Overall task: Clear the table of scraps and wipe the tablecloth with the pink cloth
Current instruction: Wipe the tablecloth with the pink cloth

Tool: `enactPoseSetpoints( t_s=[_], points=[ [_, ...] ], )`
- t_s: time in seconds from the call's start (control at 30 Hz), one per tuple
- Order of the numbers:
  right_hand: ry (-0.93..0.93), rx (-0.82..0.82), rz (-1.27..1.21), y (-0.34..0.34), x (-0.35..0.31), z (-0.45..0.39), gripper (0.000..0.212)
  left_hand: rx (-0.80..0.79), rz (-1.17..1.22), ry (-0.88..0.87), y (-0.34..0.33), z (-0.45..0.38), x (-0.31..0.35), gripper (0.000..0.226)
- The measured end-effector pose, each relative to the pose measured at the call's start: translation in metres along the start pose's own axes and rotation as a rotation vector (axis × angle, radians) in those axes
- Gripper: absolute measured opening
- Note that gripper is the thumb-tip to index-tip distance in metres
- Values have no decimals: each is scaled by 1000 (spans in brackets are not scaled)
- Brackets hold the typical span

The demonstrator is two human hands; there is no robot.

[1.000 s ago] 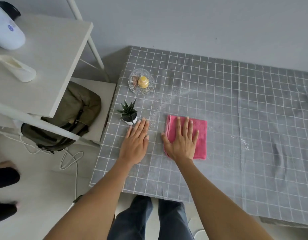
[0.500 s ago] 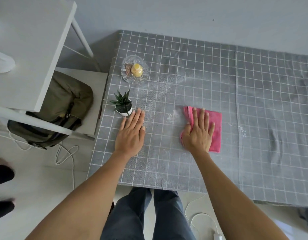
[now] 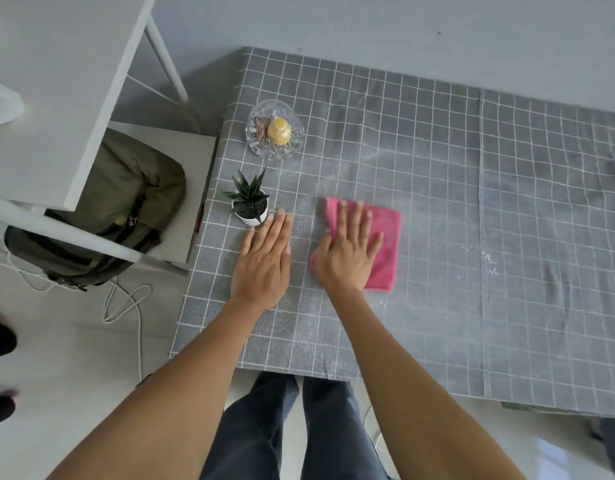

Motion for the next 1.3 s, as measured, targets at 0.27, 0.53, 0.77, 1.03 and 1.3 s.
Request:
enactPoseSetpoints(
  t_s=[0.27, 0.53, 0.77, 1.03, 1.3],
  points=[
    [134, -7, 27, 8, 38, -11, 60, -32, 51, 12, 1, 0, -1, 54],
    [-343, 121, -47, 20, 61, -23, 60, -30, 51, 17, -1, -1, -2, 54],
    [-93, 14, -4, 3, 4, -4, 61, -11, 32, 11, 0, -1, 0, 54],
    [236, -37, 0, 10, 29, -4, 59, -22, 38, 4, 2, -1, 0, 55],
    [-137, 44, 64, 26, 90, -28, 57, -25, 25, 0, 2, -1, -1, 55]
  ],
)
Point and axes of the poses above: each hand's wrist, its own z-axis away from the middle knuckle, its own y-axis out of the back of the hand, x = y × z, the point moved 1 cm from there along -z, towards the middle knuckle, and after that the axes turned 7 degrees about x, right-handed, at the moved point
